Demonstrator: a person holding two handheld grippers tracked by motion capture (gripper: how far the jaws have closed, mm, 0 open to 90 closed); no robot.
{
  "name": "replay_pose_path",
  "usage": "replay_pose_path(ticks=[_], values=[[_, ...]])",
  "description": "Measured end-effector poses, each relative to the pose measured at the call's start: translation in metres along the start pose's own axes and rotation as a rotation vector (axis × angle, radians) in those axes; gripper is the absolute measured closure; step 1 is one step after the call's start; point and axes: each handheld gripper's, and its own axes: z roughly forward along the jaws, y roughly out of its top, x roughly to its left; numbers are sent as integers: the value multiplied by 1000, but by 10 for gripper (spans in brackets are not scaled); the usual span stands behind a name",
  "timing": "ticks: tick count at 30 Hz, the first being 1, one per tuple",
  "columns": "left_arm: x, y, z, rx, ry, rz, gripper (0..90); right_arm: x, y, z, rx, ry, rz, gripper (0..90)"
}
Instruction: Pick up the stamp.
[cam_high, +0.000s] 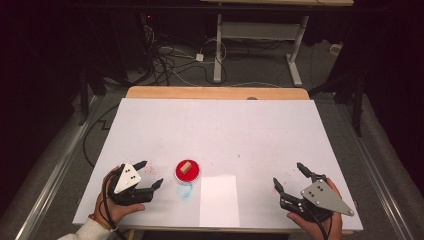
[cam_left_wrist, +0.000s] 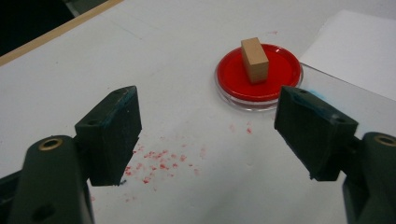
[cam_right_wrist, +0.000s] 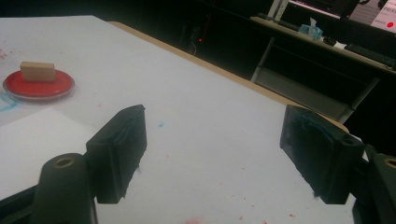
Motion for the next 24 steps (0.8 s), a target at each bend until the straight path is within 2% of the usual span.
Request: replay_pose_path(ticks=[6,9,10,12,13,16,19,21,23,24], values=[[2,0,0,25,-1,-18,214,1,0,3,9,-5,-17,241],[2,2,-3,28,-6,-18,215,3,0,5,21,-1,-34,245],[1,6,-8,16,-11,-24,215,4,0,6,24,-1,-34,247],[0,8,-11,20,-15,-14,215,5,0,6,28,2,-42,248],[-3,16,-16,18,-28,2,215,6,0,7,33,4,-44,248],[-4,25,-17,32,-30,1,217,6,-1,8,41,4,-48,248],[-4,44,-15,74,-43,7,239,6,-2,13,61,8,-50,249],[-1,51,-13,87,-71,-10,239,6,-3,15,68,10,-57,251],[1,55,-12,100,-74,-16,239,7,-3,17,76,10,-58,251],[3,62,-8,129,-99,-23,241,7,-3,18,78,12,-60,251]])
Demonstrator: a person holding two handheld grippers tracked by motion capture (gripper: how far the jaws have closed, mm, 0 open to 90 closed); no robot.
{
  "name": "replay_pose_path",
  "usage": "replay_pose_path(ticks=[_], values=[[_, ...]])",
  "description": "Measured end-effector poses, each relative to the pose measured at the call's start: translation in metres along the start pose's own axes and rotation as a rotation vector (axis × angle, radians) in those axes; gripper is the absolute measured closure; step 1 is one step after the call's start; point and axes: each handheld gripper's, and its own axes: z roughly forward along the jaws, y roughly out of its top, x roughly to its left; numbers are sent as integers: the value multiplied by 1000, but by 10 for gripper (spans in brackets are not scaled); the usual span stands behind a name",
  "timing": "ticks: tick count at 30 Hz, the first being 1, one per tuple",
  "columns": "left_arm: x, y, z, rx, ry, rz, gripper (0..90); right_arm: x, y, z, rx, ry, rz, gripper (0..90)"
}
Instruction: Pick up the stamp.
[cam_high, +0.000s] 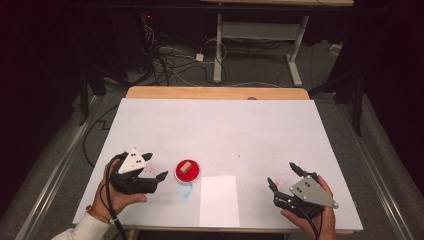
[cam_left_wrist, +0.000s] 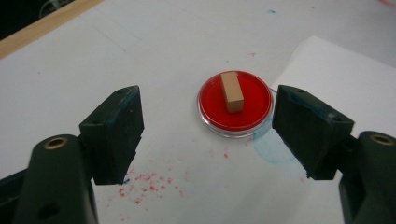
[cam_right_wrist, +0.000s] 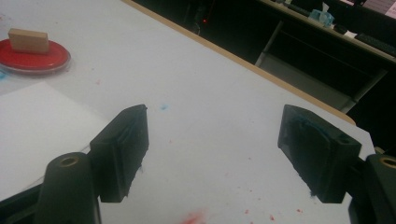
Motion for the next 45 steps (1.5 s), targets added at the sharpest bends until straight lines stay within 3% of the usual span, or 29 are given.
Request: replay_pose_path(ticks=[3,5,6,7,8,10,12,19,23,28,35,45], values=[[0,7,4,23,-20,4,254,1,0,2,3,4,-3,251],[0,14,10,54,-45,-17,293,2,0,3,9,6,-11,250],[-1,22,19,106,-58,-21,319,2,0,4,12,6,-12,250],[-1,22,19,106,-58,-21,316,2,-1,4,15,1,-17,250],[-2,29,29,153,-68,-13,321,2,-1,4,18,-2,-19,252],[-3,31,35,174,-61,-9,337,2,-1,5,21,-3,-20,253],[-5,38,53,222,-82,-5,346,2,-2,5,22,-5,-23,255],[-7,45,84,310,-81,25,452,3,-4,6,46,-24,-54,271],[-3,46,100,354,-93,16,535,4,-5,6,50,-21,-64,277],[-2,44,111,382,-103,18,600,4,-6,5,52,-32,-70,281],[-4,44,114,378,-105,34,729,4,-5,5,55,-43,-69,287],[-3,43,112,375,-113,42,734,6,-4,7,52,-32,-78,278]])
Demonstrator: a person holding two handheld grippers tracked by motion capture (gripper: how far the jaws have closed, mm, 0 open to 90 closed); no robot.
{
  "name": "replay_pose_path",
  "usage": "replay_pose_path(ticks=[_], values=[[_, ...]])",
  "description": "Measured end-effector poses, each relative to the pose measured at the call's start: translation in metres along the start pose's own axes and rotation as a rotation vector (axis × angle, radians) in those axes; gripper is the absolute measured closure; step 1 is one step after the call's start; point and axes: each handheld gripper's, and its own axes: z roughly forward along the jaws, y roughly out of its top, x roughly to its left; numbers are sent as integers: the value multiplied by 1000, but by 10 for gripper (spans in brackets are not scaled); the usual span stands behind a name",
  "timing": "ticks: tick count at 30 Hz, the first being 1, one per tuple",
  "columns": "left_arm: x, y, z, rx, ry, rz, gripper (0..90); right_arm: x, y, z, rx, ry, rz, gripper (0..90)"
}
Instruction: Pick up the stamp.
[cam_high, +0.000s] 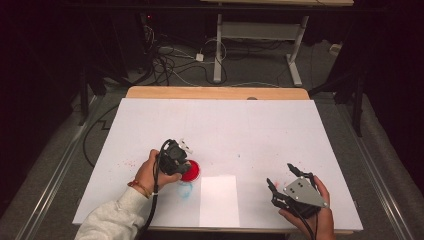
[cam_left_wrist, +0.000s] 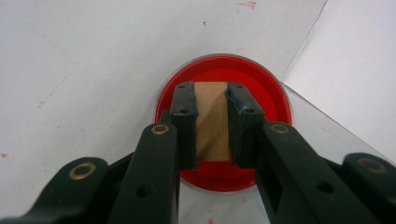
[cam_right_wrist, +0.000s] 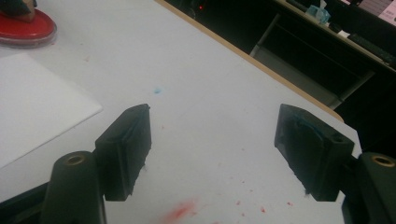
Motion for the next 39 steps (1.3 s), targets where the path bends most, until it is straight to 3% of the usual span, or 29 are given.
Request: replay_pose_path(ticks=[5,11,13,15,18,21,33,39], values=[[0,-1,-5,-17,-2,4,734,3,1,1,-2,2,-5,275],[1,-2,-31,-87,-8,-5,733,1,1,1,-1,2,-1,273],[-1,-2,-40,-101,-3,19,734,1,1,1,1,-2,-4,273],[-7,-2,-53,-125,23,70,734,1,1,1,4,-9,-7,274],[-10,-1,-57,-133,19,89,734,2,1,2,6,-7,-10,274],[-13,-1,-55,-122,18,96,734,3,1,2,7,-6,-11,274],[-10,0,-2,1,-28,101,734,4,0,3,20,-3,-27,275],[-9,-1,1,4,-33,97,735,4,0,3,18,-8,-33,276]])
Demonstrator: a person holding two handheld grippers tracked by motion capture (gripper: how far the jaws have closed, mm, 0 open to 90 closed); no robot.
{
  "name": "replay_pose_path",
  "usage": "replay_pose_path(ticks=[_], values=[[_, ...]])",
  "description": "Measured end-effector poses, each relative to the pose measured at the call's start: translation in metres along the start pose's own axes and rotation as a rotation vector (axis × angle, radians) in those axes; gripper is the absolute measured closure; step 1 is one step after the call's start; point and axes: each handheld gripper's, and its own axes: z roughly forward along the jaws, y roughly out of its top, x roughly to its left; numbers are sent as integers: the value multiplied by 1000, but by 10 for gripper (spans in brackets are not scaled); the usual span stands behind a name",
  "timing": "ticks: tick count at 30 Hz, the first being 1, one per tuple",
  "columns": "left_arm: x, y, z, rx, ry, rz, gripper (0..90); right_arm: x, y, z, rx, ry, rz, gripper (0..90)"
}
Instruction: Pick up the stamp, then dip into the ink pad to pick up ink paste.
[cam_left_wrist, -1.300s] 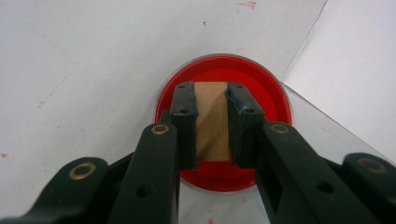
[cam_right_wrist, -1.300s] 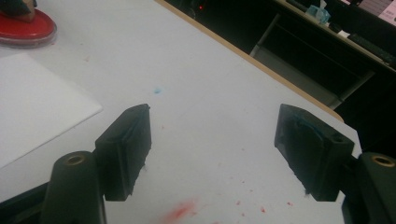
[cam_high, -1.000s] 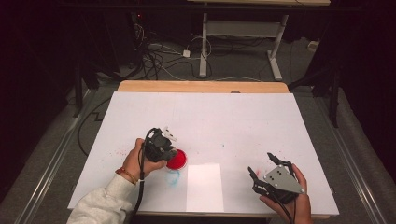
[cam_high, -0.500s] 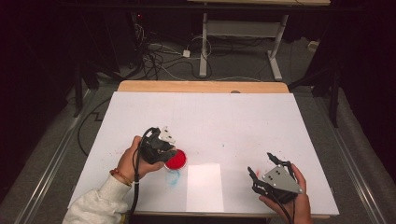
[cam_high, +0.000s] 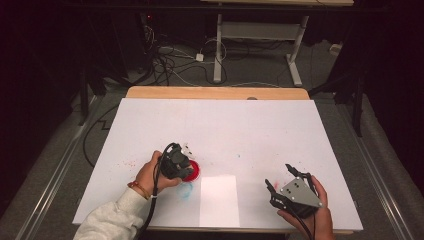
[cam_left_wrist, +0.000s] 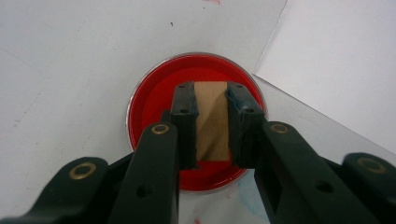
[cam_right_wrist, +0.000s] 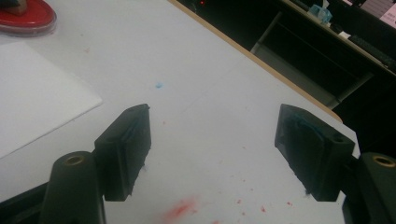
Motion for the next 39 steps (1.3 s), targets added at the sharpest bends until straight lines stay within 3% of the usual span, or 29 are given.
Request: replay_pose_path(ticks=[5,7,16,24,28,39], values=[[-2,0,1,8,18,16,736,1,0,0,-1,0,-2,275],[-3,0,2,-1,15,5,737,1,0,0,-2,0,-2,276],[8,-6,2,-37,-57,-32,738,0,1,1,-1,-1,0,274],[-2,-3,3,-21,10,4,738,0,2,5,0,2,0,274],[2,-6,3,-39,-18,-14,738,0,2,7,5,4,-2,274],[2,-9,1,-62,-10,-20,737,-2,2,4,-8,6,4,275]])
